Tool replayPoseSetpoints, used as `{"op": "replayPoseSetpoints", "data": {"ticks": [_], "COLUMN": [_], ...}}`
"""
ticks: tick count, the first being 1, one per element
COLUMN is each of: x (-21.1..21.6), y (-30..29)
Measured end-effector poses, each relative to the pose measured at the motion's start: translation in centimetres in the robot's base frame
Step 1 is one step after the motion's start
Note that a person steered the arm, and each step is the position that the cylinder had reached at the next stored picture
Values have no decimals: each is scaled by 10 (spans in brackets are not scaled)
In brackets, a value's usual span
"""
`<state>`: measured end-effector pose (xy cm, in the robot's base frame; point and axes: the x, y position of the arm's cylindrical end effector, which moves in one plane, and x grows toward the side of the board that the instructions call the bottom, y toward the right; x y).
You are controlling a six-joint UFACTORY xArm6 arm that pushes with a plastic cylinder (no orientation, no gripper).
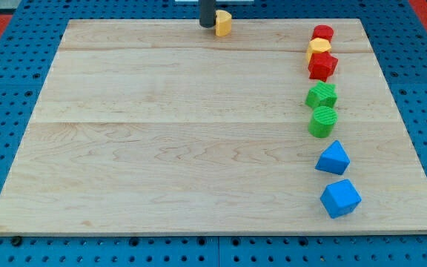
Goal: Move yellow heart to the top of red circle
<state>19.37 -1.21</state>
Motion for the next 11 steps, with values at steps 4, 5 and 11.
{"op": "replayPoseSetpoints", "data": {"ticks": [4, 5, 11], "x": [-2, -1, -2], "y": [108, 110, 178]}}
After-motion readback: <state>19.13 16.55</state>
